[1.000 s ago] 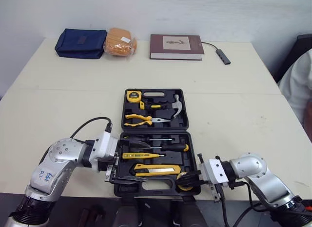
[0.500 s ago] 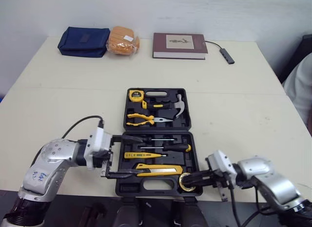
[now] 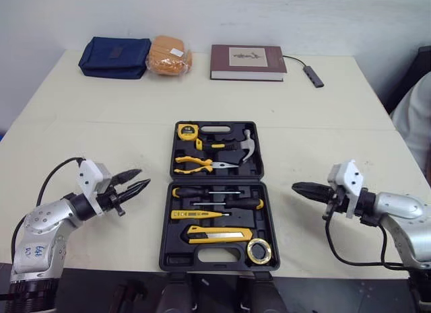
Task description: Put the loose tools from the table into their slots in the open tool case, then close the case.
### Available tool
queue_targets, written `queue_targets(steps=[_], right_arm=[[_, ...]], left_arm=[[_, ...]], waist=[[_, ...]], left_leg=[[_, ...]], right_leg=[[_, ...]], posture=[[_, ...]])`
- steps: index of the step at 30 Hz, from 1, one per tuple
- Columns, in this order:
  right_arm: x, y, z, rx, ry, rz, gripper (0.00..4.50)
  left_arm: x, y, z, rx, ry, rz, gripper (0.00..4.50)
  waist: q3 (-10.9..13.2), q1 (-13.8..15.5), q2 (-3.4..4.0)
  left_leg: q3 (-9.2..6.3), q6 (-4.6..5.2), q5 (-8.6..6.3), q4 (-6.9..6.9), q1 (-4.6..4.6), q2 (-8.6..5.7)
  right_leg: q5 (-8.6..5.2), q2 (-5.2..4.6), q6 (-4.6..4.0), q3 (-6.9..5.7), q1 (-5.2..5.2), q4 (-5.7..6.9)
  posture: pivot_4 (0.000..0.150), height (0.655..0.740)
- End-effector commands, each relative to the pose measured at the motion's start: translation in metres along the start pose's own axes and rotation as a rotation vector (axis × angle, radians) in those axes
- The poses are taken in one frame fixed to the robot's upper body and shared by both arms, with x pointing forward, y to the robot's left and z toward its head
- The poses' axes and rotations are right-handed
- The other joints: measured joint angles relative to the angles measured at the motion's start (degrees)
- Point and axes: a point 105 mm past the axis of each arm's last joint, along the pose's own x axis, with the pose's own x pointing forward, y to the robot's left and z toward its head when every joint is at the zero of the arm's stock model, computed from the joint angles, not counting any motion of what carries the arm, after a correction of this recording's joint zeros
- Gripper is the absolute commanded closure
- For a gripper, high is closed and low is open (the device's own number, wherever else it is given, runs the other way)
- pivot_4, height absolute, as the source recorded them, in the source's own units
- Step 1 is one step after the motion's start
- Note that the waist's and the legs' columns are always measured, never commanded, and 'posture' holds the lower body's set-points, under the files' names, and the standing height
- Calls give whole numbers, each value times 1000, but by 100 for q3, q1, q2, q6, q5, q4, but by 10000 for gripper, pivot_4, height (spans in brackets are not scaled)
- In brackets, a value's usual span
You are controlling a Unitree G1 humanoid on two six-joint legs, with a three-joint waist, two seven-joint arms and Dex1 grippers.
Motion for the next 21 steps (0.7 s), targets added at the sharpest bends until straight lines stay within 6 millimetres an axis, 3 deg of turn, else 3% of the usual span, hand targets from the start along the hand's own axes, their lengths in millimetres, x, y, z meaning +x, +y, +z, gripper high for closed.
queue_targets(steps=[1,9,13,17,21], right_arm=[[16,-1,0,-42,-12,-11,45000],[48,14,5,-49,-42,40,45000],[59,11,11,-75,-46,29,45000],[70,6,21,-114,-54,47,45000],[77,16,29,-116,-67,126,45000]], left_arm=[[7,1,-4,10,16,31,44508],[22,-5,-14,-34,25,40,44508],[32,-9,-17,-58,31,31,44508],[48,-15,-16,-57,27,-6,44508],[62,-23,-12,-70,16,-49,44508]], waist=[[0,-16,0],[0,-35,0],[0,-46,-1],[0,-44,-1],[0,-13,-2]], left_leg=[[-1,-1,1,0,1,1],[1,-22,13,-3,4,6],[1,-21,12,2,4,5],[1,-24,14,0,6,6],[0,-24,15,1,1,4]], right_leg=[[0,0,0,0,0,3],[0,5,0,4,-4,10],[0,4,0,5,-2,12],[0,5,-1,5,-4,19],[0,4,-1,0,-4,13]], posture=[[1500,7400],[1500,7400],[1500,7400],[1500,7400],[1500,7400]])
